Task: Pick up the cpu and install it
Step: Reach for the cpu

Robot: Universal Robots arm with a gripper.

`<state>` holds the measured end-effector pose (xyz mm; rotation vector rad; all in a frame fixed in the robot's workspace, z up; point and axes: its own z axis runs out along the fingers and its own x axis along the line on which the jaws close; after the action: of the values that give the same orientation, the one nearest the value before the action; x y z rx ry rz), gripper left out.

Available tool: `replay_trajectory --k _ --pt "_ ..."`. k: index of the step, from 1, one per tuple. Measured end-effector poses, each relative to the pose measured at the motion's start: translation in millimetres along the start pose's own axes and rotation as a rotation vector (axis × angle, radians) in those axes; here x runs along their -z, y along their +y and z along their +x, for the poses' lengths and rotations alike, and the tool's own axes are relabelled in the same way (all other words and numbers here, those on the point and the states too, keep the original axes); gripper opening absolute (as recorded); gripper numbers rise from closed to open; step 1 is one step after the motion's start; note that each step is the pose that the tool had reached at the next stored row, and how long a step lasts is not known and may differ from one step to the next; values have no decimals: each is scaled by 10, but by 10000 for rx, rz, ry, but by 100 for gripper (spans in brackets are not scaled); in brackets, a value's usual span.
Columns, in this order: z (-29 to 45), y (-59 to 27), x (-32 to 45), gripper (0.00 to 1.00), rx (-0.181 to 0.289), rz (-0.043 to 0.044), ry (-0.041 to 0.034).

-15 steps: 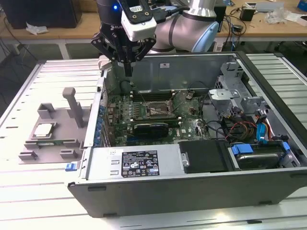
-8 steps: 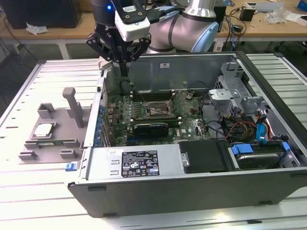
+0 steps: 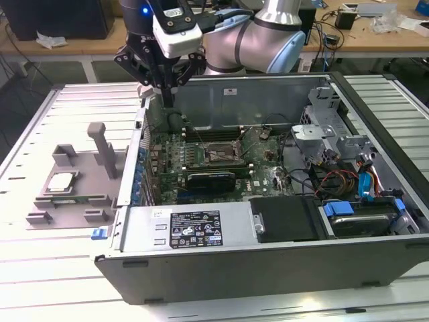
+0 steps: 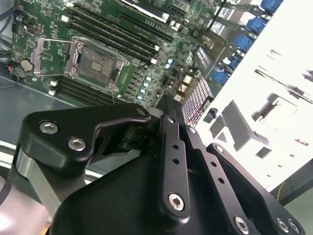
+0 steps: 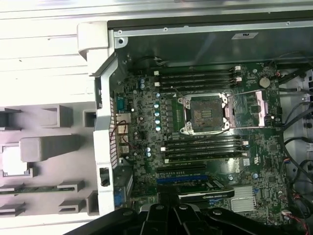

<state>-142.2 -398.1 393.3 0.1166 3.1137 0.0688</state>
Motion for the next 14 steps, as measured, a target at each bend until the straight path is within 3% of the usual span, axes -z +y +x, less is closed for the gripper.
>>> replay_trajectory --k 5,9,14 --pt "101 0 1 11 1 3 -17" --pt "166 -2 4 11 6 -1 -157" --pt "339 -12 8 11 5 -3 -177"
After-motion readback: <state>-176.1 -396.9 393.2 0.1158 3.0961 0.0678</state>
